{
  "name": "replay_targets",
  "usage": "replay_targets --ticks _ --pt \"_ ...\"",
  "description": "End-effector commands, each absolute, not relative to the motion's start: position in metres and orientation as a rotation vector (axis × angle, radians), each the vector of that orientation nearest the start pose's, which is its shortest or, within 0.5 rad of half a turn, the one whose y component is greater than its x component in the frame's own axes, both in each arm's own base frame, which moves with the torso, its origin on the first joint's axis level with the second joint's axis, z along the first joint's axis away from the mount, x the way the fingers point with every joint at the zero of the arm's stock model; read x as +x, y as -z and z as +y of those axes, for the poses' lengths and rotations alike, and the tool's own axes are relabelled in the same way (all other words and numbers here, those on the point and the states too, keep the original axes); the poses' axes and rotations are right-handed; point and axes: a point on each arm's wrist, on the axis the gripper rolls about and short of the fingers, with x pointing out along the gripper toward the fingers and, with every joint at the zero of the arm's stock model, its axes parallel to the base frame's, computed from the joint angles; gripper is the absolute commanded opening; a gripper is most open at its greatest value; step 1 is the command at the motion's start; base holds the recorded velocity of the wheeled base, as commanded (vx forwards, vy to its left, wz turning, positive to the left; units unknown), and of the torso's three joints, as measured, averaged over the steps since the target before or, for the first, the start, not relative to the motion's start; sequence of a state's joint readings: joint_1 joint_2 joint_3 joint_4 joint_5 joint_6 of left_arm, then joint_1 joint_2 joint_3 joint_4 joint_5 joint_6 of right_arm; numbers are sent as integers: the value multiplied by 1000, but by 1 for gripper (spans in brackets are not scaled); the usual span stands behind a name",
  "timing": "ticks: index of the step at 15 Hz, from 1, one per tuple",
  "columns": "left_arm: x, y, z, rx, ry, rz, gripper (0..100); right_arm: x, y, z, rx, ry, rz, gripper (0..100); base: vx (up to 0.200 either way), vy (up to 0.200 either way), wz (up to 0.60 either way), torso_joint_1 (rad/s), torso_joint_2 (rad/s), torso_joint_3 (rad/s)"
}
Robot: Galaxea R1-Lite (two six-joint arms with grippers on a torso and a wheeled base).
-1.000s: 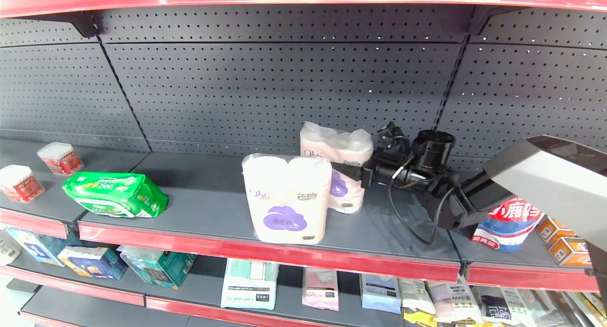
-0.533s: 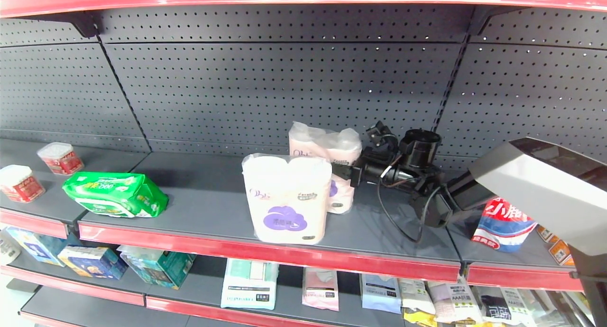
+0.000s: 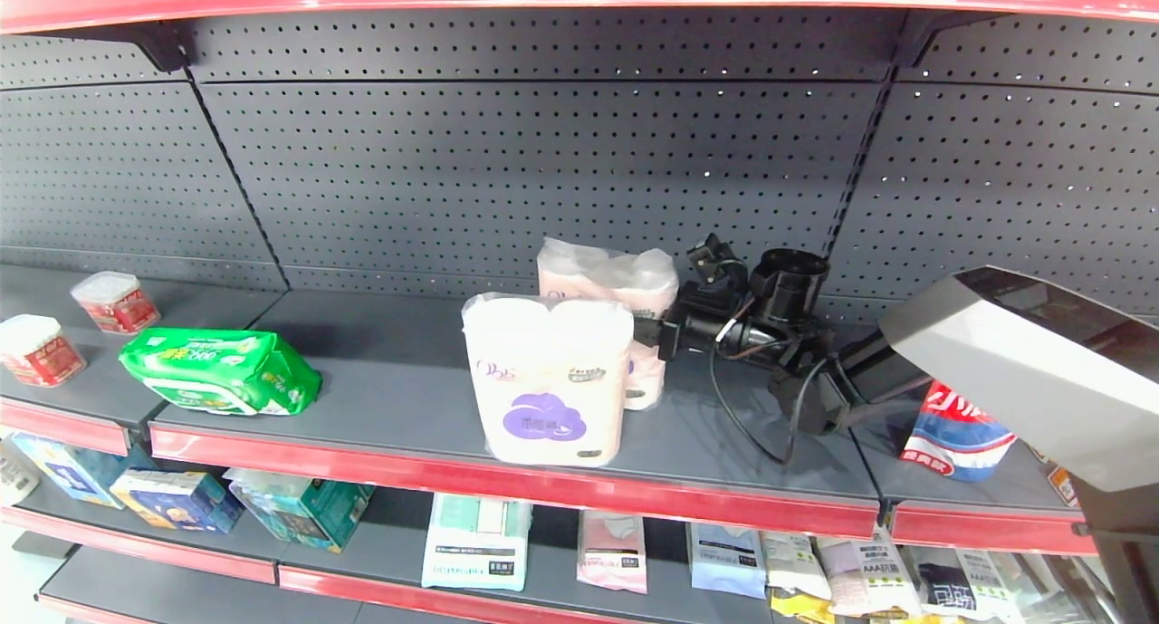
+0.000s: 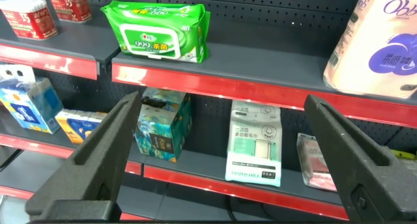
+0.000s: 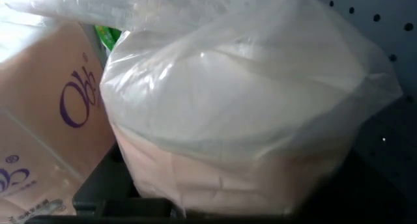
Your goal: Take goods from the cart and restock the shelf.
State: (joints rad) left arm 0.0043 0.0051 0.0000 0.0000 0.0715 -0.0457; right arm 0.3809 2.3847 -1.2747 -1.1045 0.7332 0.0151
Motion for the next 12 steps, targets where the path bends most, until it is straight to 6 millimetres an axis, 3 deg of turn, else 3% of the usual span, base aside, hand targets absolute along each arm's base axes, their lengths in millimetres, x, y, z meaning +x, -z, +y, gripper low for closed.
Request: replay_targets --ticks 1,12 --pt "-23 -76 2 -46 -77 3 100 423 -81 189 14 -1121 10 0 0 0 0 0 0 0" --pt "-23 -76 2 -46 -77 3 100 423 -79 188 20 -1170 19 0 0 0 0 0 0 0"
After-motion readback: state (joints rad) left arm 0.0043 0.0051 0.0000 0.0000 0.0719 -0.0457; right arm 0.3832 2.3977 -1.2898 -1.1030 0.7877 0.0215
